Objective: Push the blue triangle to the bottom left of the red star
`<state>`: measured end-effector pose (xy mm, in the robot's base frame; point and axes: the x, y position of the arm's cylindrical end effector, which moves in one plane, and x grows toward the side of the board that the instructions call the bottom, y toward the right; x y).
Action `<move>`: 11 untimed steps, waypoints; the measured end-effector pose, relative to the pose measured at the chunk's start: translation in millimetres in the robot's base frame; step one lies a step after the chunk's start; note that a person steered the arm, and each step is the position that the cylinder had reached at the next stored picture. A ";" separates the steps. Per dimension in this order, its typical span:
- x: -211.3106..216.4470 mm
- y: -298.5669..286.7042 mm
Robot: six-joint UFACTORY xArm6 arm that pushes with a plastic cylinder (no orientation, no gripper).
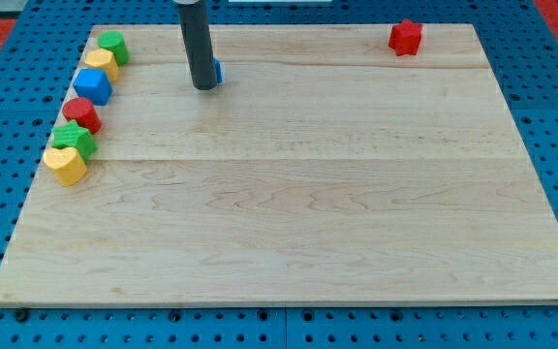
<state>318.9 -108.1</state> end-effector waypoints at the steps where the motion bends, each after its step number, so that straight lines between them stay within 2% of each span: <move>1: 7.5 -52.1; 2: -37.9 -26.2; 3: -60.2 25.0; 4: -61.6 115.7; 6: -75.3 -6.9; 7: -31.1 16.6; 10: -26.6 260.3; 11: -17.6 280.2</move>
